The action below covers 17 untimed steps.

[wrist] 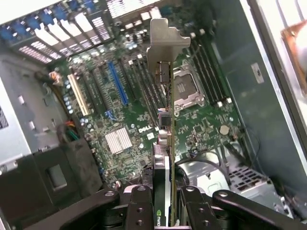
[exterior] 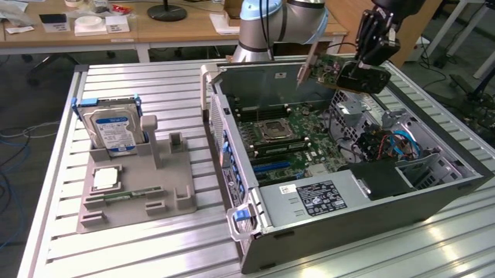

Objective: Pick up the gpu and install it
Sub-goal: 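Insert the gpu into the slot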

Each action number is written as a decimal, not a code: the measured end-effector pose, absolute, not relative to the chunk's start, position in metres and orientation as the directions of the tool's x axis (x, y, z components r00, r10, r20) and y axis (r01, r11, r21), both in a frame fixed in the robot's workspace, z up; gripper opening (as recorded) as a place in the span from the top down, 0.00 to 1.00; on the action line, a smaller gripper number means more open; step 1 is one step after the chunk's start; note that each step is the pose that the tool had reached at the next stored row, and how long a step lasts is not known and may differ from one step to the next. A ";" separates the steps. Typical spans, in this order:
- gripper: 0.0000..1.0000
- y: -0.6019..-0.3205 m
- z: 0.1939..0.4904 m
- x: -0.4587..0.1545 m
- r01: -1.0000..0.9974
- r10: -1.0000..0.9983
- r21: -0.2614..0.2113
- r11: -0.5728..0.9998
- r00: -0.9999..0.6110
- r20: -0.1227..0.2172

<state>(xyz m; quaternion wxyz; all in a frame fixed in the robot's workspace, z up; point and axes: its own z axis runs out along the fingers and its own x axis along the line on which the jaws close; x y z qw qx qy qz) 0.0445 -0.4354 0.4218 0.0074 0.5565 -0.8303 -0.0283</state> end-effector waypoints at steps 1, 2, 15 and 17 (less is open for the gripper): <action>0.73 -0.435 0.422 0.044 -0.930 -0.931 0.055 0.362 -0.364 -0.019; 0.73 -0.435 0.422 0.044 -0.936 -0.937 0.055 0.347 -0.348 -0.019; 0.73 -0.435 0.421 0.044 -0.986 -0.987 0.055 0.159 -0.160 -0.019; 0.73 -0.435 0.421 0.044 -0.989 -0.990 0.055 0.136 -0.137 -0.019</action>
